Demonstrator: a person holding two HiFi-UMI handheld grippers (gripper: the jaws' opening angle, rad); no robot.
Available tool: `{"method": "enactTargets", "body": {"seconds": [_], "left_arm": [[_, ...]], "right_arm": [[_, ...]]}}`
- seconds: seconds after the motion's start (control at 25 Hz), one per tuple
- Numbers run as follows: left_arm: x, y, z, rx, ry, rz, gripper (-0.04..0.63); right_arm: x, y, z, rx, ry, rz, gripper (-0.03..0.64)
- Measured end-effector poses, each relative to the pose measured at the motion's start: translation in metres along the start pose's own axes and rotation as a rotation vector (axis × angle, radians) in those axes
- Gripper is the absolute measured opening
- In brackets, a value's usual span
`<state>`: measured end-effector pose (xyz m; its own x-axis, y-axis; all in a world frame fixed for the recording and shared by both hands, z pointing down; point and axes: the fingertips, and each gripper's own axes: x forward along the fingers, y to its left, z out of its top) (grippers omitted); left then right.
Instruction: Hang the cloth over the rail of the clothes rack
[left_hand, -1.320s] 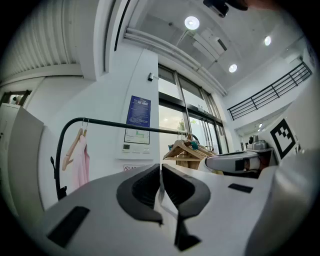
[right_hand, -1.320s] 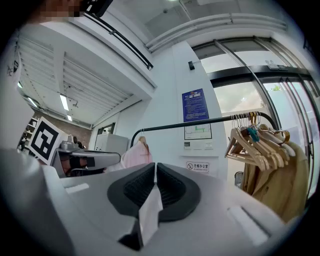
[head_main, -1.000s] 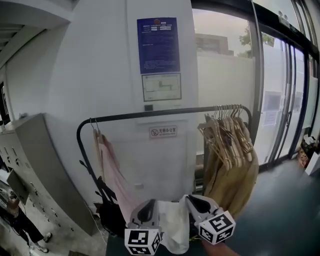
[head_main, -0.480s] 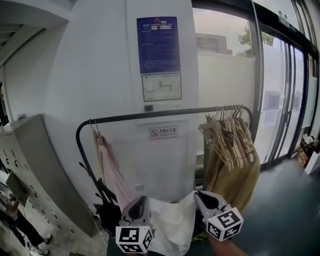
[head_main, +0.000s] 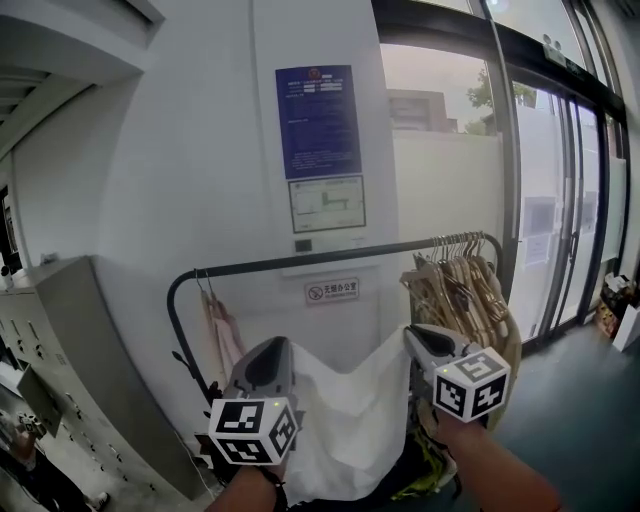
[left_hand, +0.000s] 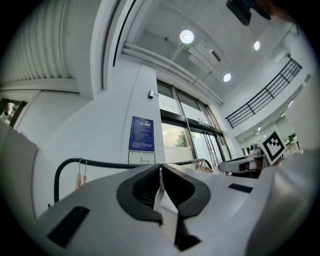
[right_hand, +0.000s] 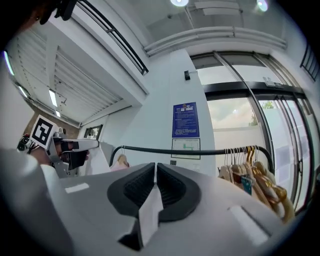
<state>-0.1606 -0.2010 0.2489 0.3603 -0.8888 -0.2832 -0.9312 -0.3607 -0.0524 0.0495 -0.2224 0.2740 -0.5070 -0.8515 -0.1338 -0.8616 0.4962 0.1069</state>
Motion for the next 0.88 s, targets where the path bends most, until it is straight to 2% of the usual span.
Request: {"method": "enactTargets", "body": {"seconds": [0.12,0.28,0.48,0.68,0.88], "left_arm": [[0.019,0.007,0.045,0.034,-0.048,-0.018,0.017],[0.053,0.015,0.09,0.101,-0.069,-0.023,0.017],[0.119,0.026,0.136,0.1,-0.074,-0.009,0.017],[0.186,0.044,0.163,0.111,-0.086,0.053,0.017],[0.246,0.067,0.181,0.141,-0.075,0.12,0.017]], "right_arm": [[0.019,-0.002,0.047,-0.044,-0.024,-0.009,0.017],[0.047,-0.015,0.103,-0.075,-0.051,-0.021,0.017],[0.102,-0.052,0.157,-0.064,-0.058,-0.019,0.017],[0.157,-0.098,0.202,-0.077,-0.078,-0.001,0.017],[0.212,-0.141,0.227,-0.123,-0.066,0.009,0.017]]}}
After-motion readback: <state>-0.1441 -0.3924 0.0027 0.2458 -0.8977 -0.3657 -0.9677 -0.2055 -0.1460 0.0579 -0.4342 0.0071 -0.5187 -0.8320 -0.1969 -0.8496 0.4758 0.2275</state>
